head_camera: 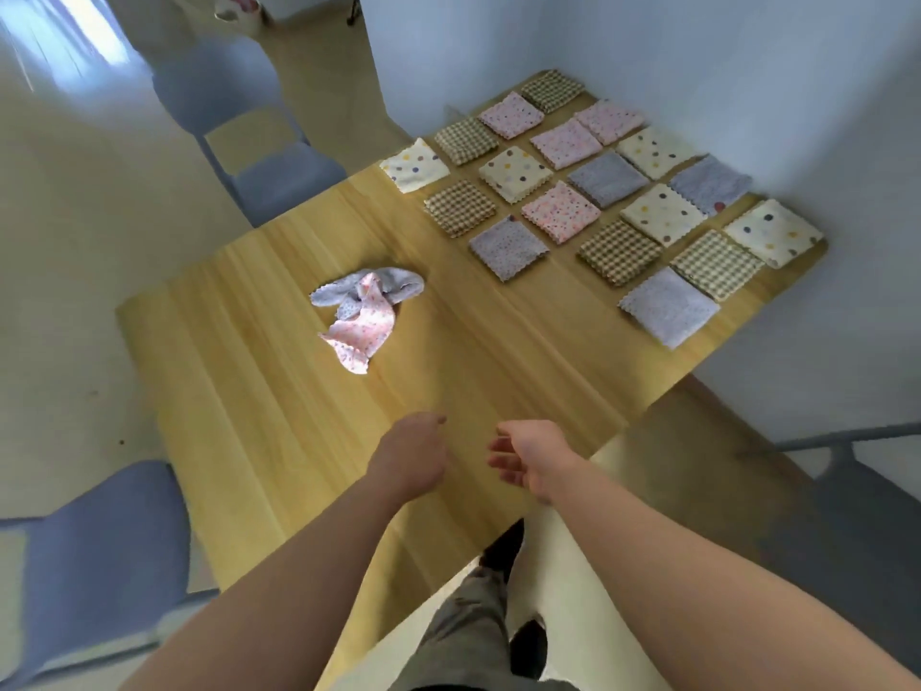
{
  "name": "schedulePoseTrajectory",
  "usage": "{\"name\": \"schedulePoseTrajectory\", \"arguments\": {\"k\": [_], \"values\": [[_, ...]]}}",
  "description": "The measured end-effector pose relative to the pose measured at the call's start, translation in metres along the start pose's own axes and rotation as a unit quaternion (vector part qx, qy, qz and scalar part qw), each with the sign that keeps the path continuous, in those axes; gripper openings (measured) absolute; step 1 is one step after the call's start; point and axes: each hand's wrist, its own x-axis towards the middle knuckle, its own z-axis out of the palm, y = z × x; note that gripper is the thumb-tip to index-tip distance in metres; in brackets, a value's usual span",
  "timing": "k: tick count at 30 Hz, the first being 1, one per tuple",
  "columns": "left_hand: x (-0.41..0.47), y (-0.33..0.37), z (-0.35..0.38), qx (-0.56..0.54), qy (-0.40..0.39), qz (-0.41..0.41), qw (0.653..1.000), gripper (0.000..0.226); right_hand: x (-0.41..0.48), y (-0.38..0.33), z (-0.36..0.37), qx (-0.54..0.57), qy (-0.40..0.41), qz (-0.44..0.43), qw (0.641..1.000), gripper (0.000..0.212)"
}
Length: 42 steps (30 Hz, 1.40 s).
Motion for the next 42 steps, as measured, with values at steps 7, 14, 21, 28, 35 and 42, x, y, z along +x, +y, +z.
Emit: {"name": "schedulePoseTrajectory", "arguments": {"k": [7, 14, 21, 28, 35, 42], "values": [[-0.073, -0.053, -0.024, -0.006, 0.002, 0.036, 0.999, 0.026, -0.043, 0.066, 0.060, 0.064, -0.006, 0.007, 0.998, 0.012], [-0.086, -0.142, -0.049, -0.014, -0.026, 0.092, 0.995, 0.022, -0.055, 0.091, 0.160, 0.131, 0.044, -0.024, 0.990, 0.015], [-0.085, -0.223, -0.097, -0.042, -0.058, 0.140, 0.988, 0.015, -0.106, 0.100, 0.246, 0.143, 0.086, -0.069, 0.984, 0.013], [-0.078, -0.256, -0.146, -0.064, -0.032, 0.126, 0.989, 0.014, -0.115, 0.083, 0.278, 0.089, 0.074, -0.114, 0.987, 0.017], [-0.023, -0.264, -0.206, -0.068, -0.012, 0.115, 0.991, 0.015, -0.101, 0.038, 0.311, 0.132, 0.062, -0.132, 0.980, 0.017], [0.134, -0.252, -0.226, 0.019, 0.002, 0.200, 0.980, 0.023, -0.035, -0.012, 0.317, 0.184, 0.145, -0.166, 0.958, 0.015]]}}
